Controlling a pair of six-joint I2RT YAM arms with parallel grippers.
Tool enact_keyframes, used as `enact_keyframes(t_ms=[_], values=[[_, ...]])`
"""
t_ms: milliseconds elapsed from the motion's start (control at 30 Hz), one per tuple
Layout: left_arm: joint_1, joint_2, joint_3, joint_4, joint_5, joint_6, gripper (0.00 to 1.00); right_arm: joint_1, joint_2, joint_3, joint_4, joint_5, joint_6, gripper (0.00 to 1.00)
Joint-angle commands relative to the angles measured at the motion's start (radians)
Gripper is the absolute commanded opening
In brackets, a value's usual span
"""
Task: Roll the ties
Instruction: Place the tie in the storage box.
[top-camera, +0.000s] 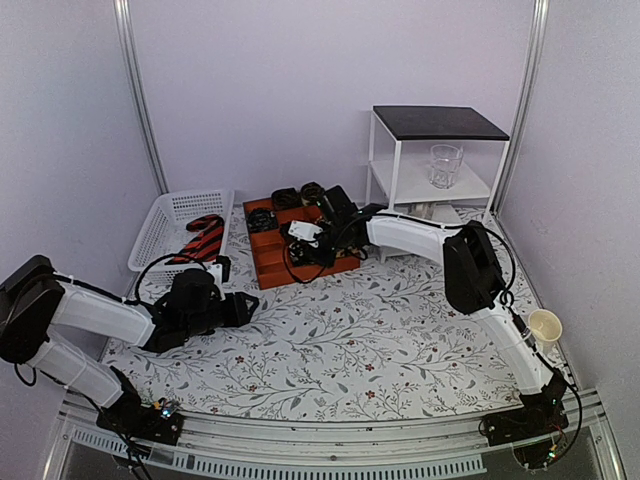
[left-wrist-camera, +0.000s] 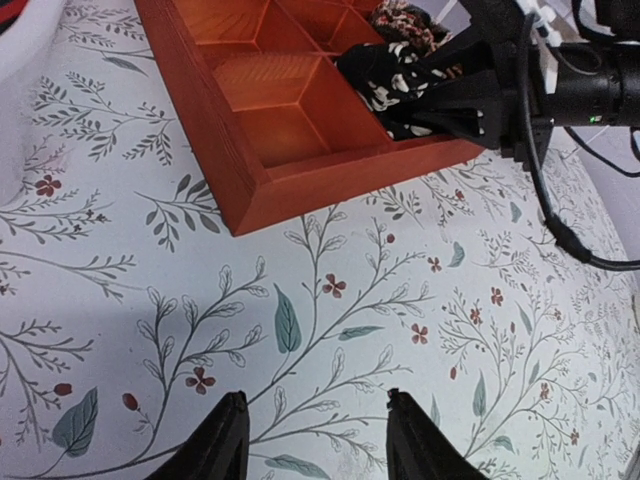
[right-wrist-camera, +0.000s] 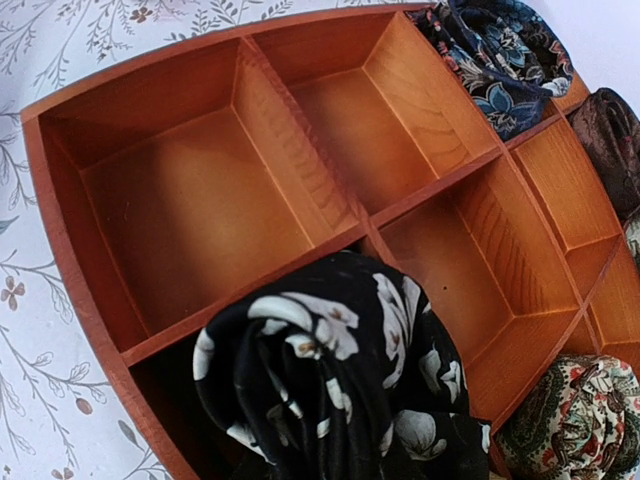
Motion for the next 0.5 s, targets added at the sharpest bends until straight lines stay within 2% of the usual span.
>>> enact_keyframes(t_ms=[0,267,467], values=[[0.012,0.019,0.003,0.019,0.01,-0.009,0.47,-0.025,0.092,-0.004,-0.089,0.003,-0.038,0.12],[0.012,0.053,0.013,0.026,0.015,-0.014,0.47,-0.03,0.084,-0.001,-0.101,-0.033,-0.043,0.14],[0.013,0.06,0.02,0.033,0.025,-0.019,0.47,-0.027,0.058,-0.001,-0.087,-0.03,-0.015,0.31]])
